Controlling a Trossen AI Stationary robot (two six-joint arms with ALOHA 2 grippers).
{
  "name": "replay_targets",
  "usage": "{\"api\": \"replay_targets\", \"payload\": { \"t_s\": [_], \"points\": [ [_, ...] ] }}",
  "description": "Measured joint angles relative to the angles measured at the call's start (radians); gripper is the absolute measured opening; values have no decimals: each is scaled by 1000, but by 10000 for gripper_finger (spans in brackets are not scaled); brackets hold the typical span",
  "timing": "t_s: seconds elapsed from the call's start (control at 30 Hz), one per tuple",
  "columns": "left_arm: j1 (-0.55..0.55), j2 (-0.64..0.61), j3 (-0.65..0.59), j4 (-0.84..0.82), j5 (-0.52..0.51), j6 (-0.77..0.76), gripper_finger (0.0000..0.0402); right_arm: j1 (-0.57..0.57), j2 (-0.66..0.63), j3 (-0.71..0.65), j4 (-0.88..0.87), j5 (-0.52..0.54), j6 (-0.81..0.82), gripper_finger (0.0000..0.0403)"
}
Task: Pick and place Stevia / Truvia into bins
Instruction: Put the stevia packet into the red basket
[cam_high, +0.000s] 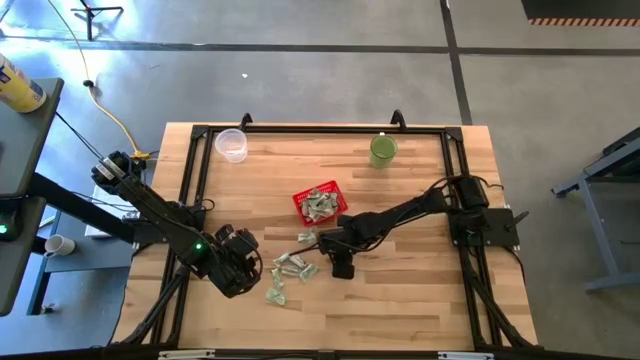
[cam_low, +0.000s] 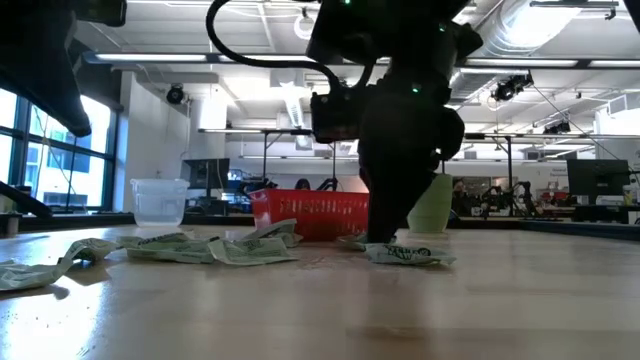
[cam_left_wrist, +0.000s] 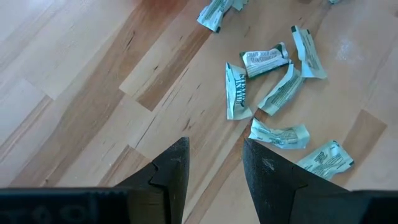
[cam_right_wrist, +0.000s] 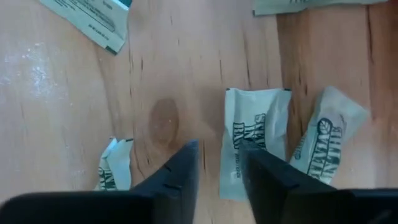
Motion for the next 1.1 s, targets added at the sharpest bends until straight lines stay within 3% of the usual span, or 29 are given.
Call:
{"api": "replay_targets", "payload": {
  "t_s": [0.2,0.43,0.6,0.7,0.77,1.0,1.1],
  "points": [
    [0,0,0,-8,0,9,182,0,-35,-5,-15,2,50,10],
    [0,0,0,-11,0,28,182,-32,-108,9,-20,35,97,3],
    [0,0,0,-12,0,34,182,-54,-164,26,-25,-22,-44,18],
    [0,0,0,-12,-3,52,182,-35,-146,21,-70,-138,-225,45],
    [0,0,0,-13,-8,53,182,-12,-128,22,-91,-153,-321,78],
    [0,0,0,-13,-10,37,182,29,-90,22,-36,-4,-449,219],
    [0,0,0,-13,-10,27,182,18,-86,22,-27,-5,-447,255]
  ]
}}
